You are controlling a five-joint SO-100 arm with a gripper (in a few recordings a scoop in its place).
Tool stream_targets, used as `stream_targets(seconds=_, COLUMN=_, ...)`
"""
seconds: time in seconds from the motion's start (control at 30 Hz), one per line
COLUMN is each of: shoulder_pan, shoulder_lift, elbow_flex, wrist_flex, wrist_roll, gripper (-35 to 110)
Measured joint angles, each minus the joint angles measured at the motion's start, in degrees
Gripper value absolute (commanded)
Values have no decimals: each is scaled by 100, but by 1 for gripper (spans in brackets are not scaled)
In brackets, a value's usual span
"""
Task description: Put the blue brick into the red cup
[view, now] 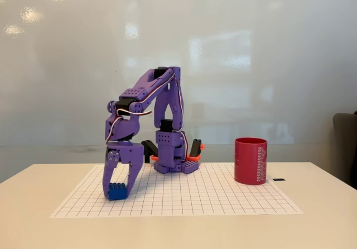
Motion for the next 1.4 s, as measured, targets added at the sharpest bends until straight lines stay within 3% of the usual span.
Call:
stream_targets(seconds=0.27, shoulder_pan=1011, shoulder_lift=967, elbow_flex=-2118, wrist_flex=1775, wrist_roll=-782, gripper=-1)
stream_targets(seconds=0.47, shoulder_pan=615, shoulder_lift=1793, elbow_flex=-2944, wrist_flex=2074, wrist_roll=-1380, gripper=-1)
stream_targets(seconds=0.83, shoulder_pan=-2083, shoulder_lift=3103, elbow_flex=-2988, wrist_flex=2153, wrist_roll=-2145, gripper=-1)
stream_targets(seconds=1.23, shoulder_pan=-6469, shoulder_lift=4518, elbow_flex=-2971, wrist_flex=3489, wrist_roll=-1266, gripper=-1)
stream_targets(seconds=1.4, shoulder_pan=-7585, shoulder_lift=5168, elbow_flex=-2496, wrist_flex=3902, wrist_roll=-1107, gripper=-1)
